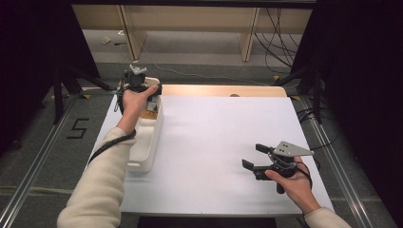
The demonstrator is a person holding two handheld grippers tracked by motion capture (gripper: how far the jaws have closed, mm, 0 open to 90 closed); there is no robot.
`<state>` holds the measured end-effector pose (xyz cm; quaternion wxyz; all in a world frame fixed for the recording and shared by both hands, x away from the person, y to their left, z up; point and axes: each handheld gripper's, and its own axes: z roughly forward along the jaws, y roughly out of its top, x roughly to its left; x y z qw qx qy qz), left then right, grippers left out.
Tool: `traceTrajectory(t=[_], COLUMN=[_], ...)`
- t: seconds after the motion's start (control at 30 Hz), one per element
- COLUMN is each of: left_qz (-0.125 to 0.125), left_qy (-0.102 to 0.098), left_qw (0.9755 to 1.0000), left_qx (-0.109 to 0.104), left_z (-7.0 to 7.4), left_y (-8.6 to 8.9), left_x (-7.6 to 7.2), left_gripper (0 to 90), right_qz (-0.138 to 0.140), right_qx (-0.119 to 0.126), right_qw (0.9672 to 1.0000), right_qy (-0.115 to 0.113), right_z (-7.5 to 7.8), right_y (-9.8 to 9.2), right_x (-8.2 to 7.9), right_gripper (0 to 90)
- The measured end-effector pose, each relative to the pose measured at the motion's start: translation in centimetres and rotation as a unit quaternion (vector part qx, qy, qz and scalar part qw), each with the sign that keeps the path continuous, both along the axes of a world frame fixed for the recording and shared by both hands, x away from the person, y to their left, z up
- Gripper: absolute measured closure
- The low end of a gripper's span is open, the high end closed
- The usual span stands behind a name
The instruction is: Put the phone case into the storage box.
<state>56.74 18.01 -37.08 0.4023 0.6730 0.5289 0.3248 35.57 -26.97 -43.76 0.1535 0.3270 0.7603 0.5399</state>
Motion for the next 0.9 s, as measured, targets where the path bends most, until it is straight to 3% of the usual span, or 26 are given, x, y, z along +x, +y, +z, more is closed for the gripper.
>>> traceTrajectory(t=[0.9], left_qz=[0.004], left_qy=[0.017], left_qw=[0.9998], left_qx=[-0.004], left_z=[-1.1], left_y=[0.2], left_x=[0.8], left_gripper=[10.4], right_qz=[0.001], right_qx=[-0.001], right_qw=[1.0000], right_qy=[0.002], right_z=[-0.1], right_y=[0.0], right_x=[0.0], right_gripper=[15.9])
